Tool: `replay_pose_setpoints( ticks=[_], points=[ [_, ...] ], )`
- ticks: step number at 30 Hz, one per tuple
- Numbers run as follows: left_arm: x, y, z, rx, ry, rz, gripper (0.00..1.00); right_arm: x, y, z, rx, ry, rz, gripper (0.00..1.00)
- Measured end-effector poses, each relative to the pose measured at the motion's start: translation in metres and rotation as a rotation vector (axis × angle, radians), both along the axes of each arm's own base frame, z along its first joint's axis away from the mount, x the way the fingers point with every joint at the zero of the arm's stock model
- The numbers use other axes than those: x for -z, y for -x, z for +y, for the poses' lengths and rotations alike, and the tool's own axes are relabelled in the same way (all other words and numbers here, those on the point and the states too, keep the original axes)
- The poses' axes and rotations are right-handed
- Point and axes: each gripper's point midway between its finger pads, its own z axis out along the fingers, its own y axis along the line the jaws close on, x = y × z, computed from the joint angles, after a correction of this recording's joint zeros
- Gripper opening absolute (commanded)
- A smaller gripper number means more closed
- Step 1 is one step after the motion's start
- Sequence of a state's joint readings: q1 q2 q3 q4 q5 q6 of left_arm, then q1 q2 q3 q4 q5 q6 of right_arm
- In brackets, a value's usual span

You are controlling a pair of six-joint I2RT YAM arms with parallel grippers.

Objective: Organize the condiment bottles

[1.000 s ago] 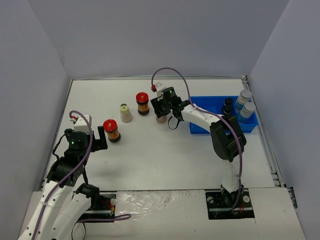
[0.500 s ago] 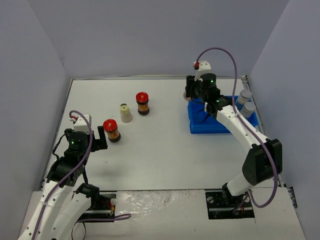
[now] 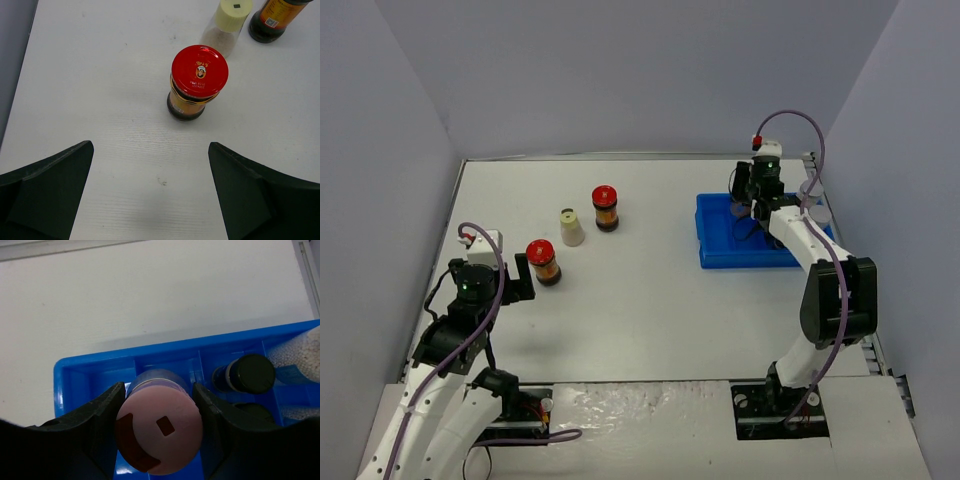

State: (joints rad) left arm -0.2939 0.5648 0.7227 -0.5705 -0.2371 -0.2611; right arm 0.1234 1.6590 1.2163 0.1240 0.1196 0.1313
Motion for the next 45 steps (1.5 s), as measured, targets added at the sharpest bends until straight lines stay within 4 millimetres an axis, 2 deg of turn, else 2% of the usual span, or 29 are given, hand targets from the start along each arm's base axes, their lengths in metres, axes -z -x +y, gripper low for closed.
replay_pose_setpoints(
  ticks=[4, 10, 15, 25, 28, 31, 34, 37, 41, 45],
  points=[
    [0.0, 0.0, 0.0, 0.0, 0.0, 0.0, 0.97, 0.033, -0.003, -0.004, 0.022, 0.011, 0.055, 0.0],
    [0.0, 0.0, 0.0, 0.0, 0.0, 0.0, 0.97, 0.052, -0.01, -0.011, 0.057, 0.008, 0.062, 0.04],
    [0.0, 0.0, 0.0, 0.0, 0.0, 0.0, 0.97, 0.066, -0.016, -0.012, 0.063, 0.005, 0.07, 0.2],
    [0.004, -0.001, -0.003, 0.01, 0.004, 0.019, 0.97, 0.081, -0.016, -0.012, 0.065, 0.0, 0.077, 0.68],
    [0.008, -0.001, -0.006, 0.013, 0.018, 0.049, 0.97, 0.082, -0.015, -0.011, 0.067, -0.006, 0.074, 0.75],
    [0.003, -0.005, -0.011, 0.018, 0.036, 0.074, 0.97, 0.079, -0.013, -0.011, 0.065, -0.009, 0.072, 0.78],
    [-0.015, -0.015, -0.019, 0.036, 0.055, 0.087, 0.97, 0.068, -0.01, -0.01, 0.059, -0.017, 0.064, 0.81],
    [-0.046, -0.034, -0.03, 0.057, 0.078, 0.064, 0.97, 0.038, -0.006, -0.007, 0.045, -0.032, 0.028, 0.88],
    [-0.064, -0.062, -0.046, 0.095, 0.094, 0.092, 0.97, -0.03, -0.003, 0.003, -0.001, -0.075, -0.087, 0.97],
    [-0.056, -0.093, -0.066, 0.139, 0.107, 0.16, 0.97, -0.102, 0.014, 0.016, -0.073, -0.118, -0.227, 1.0]
  ],
)
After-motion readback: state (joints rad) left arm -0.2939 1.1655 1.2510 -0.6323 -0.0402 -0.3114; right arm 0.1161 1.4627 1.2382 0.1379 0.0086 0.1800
